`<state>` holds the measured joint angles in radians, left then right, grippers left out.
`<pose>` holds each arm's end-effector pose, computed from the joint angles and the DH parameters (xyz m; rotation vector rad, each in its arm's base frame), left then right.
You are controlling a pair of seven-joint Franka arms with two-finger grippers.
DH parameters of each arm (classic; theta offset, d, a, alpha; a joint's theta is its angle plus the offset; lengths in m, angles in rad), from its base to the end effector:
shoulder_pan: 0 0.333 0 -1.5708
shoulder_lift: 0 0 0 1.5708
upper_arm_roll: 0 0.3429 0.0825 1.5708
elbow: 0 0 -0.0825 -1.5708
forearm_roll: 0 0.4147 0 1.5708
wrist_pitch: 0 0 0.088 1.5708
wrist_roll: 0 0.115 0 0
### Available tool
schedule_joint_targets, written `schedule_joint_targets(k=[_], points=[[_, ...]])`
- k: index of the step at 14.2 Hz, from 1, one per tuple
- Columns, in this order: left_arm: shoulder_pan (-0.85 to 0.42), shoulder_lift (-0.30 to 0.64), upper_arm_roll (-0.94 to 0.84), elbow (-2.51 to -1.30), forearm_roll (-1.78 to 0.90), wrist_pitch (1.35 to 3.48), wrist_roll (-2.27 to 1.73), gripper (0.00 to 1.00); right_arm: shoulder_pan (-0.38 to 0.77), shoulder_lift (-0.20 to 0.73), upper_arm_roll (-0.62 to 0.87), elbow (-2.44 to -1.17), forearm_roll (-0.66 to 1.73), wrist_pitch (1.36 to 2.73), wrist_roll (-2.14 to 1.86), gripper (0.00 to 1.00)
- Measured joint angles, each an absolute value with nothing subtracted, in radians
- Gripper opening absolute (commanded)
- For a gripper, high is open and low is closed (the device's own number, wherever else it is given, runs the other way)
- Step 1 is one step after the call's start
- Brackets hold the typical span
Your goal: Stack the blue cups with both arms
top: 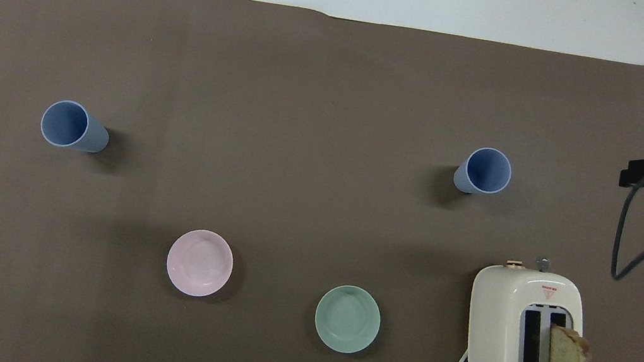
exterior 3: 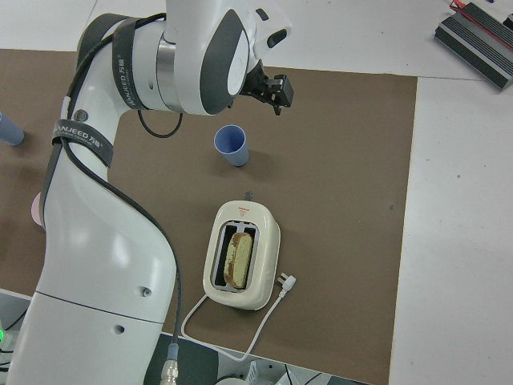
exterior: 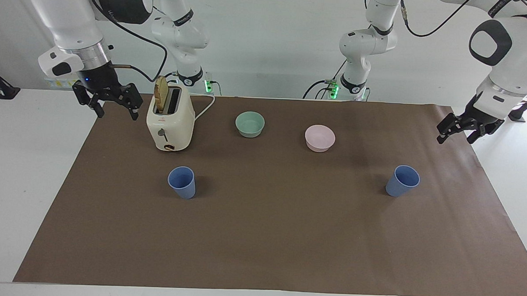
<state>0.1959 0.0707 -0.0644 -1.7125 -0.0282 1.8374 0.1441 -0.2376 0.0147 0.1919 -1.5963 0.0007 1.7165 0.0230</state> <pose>0.6182 0.0804 0.5525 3.1161 -0.0088 0.0907 0.6041 -0.0284 0.6355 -3.1330 0.1080 -0.1660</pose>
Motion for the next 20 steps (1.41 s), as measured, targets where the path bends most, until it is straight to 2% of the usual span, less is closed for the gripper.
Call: schedule_joint_targets(k=[7, 12, 13, 14, 16, 20], points=[[0.188, 0.15, -0.08, -1.895, -0.042, 2.094, 0.103, 1.0, -0.238, 0.015, 0.192, -1.596, 0.001, 1.716, 0.023, 1.0], [0.173, 0.177, -0.087, -1.932, -0.044, 2.132, 0.084, 1.0, -0.238, 0.015, 0.192, -1.597, 0.001, 1.716, 0.023, 1.0], [0.172, 0.179, -0.087, -1.94, -0.044, 2.14, 0.084, 0.84, -0.238, 0.015, 0.192, -1.597, 0.001, 1.716, 0.023, 1.0], [0.172, 0.181, -0.087, -1.95, -0.045, 2.149, 0.083, 0.63, -0.238, 0.015, 0.192, -1.597, 0.001, 1.716, 0.023, 1.0], [0.172, 0.182, -0.087, -1.961, -0.045, 2.161, 0.082, 0.0, -0.238, 0.015, 0.192, -1.598, 0.001, 1.716, 0.023, 1.0], [0.172, 0.182, -0.087, -1.962, -0.045, 2.163, 0.082, 0.0, -0.238, 0.015, 0.192, -1.599, 0.001, 1.716, 0.023, 1.0]])
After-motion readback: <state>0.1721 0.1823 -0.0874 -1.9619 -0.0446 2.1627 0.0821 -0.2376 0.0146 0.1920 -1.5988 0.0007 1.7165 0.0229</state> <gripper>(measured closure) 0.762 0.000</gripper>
